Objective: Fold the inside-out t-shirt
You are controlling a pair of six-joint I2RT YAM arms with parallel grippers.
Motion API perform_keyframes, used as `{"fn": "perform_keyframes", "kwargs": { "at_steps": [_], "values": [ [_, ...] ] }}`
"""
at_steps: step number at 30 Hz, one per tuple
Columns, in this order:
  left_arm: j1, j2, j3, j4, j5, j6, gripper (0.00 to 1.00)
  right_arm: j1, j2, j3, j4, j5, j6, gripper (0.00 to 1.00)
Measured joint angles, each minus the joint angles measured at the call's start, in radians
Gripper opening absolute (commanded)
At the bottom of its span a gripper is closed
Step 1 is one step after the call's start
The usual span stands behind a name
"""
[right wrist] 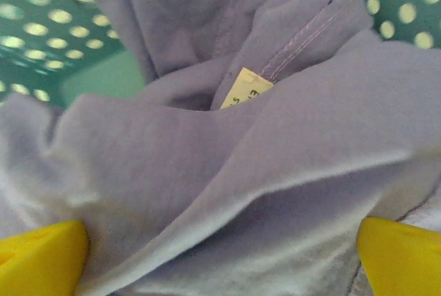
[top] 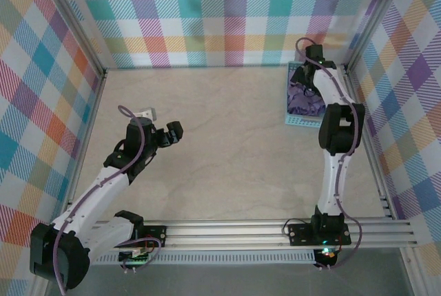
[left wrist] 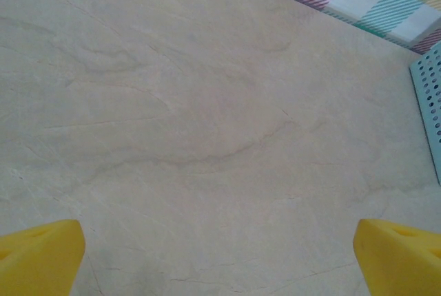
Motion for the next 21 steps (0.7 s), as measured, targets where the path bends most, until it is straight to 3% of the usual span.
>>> {"fn": "perform_keyframes", "kwargs": {
  "at_steps": [6, 10, 16, 21],
  "values": [
    [0.0, -0.014, 0.0, -0.016, 0.003, -0.001, 1.0, -0.02, 0.126, 0.109, -0.098, 0.011, 0.022, 0.97],
    [-0.002, -0.019, 0.0, -0.018, 0.003, -0.004, 1.0, -0.048, 0.153, 0.187, -0.145, 0.007, 0.03, 0.77],
    [-0.006, -0.03, 0.0, -0.037, 0.003, -0.004, 1.0, -0.092, 0.164, 0.273, -0.173, 0.003, 0.005, 0.35],
    [-0.006, -0.037, 0.002, -0.047, 0.003, -0.005, 1.0, -0.101, 0.106, 0.225, -0.153, -0.021, -0.023, 0.17]
  ]
}}
